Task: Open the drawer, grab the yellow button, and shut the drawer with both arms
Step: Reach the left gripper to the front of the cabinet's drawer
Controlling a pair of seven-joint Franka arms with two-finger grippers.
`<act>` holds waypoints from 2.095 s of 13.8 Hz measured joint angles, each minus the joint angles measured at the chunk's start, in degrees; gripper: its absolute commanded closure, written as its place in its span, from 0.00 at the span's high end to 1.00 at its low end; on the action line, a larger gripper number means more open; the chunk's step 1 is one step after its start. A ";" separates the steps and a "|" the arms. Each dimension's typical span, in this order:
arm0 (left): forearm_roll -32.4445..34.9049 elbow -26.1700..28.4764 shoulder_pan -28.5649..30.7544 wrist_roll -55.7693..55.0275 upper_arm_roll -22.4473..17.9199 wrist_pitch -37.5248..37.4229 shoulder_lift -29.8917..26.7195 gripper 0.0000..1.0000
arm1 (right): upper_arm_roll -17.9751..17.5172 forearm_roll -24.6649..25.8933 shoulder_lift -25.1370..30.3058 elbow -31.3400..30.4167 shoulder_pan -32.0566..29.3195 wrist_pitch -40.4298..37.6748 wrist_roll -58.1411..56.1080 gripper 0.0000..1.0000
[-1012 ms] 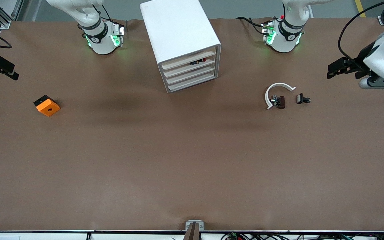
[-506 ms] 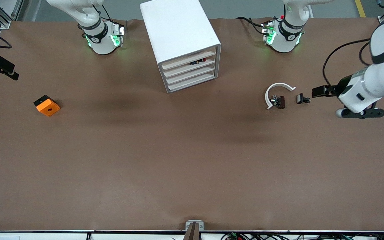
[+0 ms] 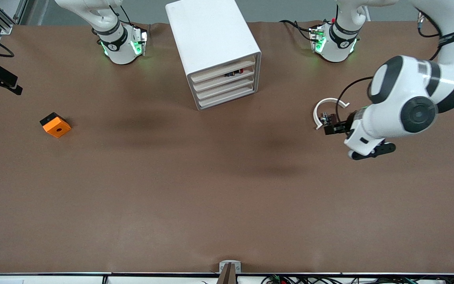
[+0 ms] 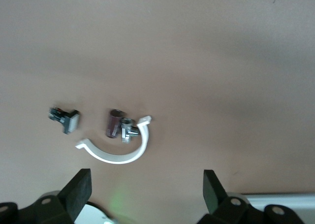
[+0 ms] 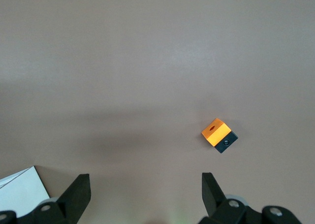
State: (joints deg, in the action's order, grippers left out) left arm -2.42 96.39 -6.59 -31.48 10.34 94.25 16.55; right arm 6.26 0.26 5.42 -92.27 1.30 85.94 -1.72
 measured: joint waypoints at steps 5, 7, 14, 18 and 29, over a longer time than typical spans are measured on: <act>-0.05 -0.06 -4.91 -18.79 0.16 0.31 4.18 1.00 | 0.00 0.00 0.00 0.01 0.00 0.01 0.00 1.00; -1.24 -0.08 -6.45 -28.20 1.46 0.23 6.21 1.00 | 0.03 0.00 0.02 0.34 0.00 0.33 0.00 1.00; -10.40 -6.32 -6.98 -54.95 5.81 -9.24 14.71 1.00 | 0.19 0.00 0.04 1.68 -0.05 0.55 0.00 1.00; -17.47 -7.32 -6.81 -64.61 6.02 -13.34 18.88 1.00 | 0.21 0.00 0.03 1.70 -0.06 0.68 0.15 1.00; -34.69 -8.49 -6.18 -88.16 6.03 -27.34 30.84 1.00 | 0.21 0.01 -6.50 2.64 -0.07 1.92 0.21 1.00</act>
State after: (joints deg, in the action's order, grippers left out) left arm -37.11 87.90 -12.77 -119.64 16.37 66.92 47.38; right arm 6.47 0.26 -1.07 -89.63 1.24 87.86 -1.52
